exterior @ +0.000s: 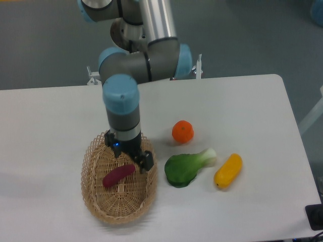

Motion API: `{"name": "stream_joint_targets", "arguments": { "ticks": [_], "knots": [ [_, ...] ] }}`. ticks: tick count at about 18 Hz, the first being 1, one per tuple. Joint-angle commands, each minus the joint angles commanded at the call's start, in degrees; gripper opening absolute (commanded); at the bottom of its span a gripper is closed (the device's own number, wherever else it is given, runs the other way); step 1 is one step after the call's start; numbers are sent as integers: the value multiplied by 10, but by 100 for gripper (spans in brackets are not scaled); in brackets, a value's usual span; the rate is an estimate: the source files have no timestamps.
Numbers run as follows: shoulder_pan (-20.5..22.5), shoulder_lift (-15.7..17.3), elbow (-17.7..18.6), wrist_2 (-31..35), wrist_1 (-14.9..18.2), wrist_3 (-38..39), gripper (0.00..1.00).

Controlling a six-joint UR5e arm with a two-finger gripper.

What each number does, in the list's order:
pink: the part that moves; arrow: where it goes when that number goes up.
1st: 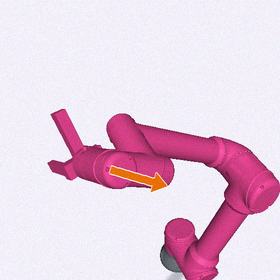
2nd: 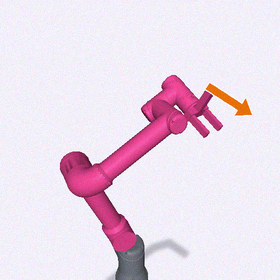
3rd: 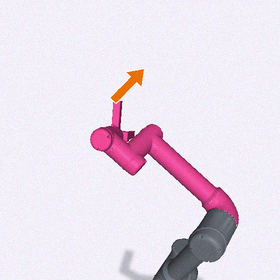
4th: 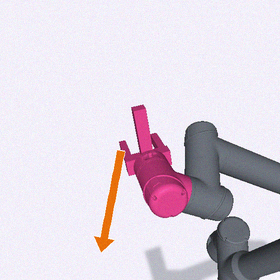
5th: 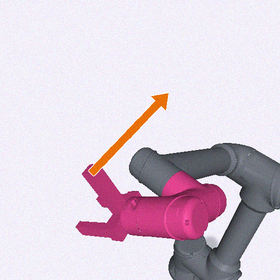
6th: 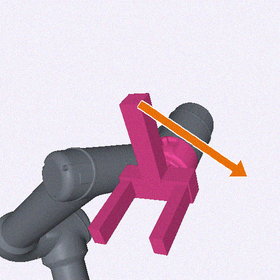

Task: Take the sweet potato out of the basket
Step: 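Lower the gripper onto the sweet potato and close on it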

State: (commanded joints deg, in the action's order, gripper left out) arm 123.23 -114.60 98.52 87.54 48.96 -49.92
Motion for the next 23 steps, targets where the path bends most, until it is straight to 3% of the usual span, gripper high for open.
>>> {"name": "stream_joint_targets", "arguments": {
  "ticks": [14,16,23],
  "knots": [
    [-22,-40,2,14,-4,0,100],
    [-22,-44,1,19,-16,-1,100],
    [-26,-48,-2,33,-18,-2,44]
  ]
}}
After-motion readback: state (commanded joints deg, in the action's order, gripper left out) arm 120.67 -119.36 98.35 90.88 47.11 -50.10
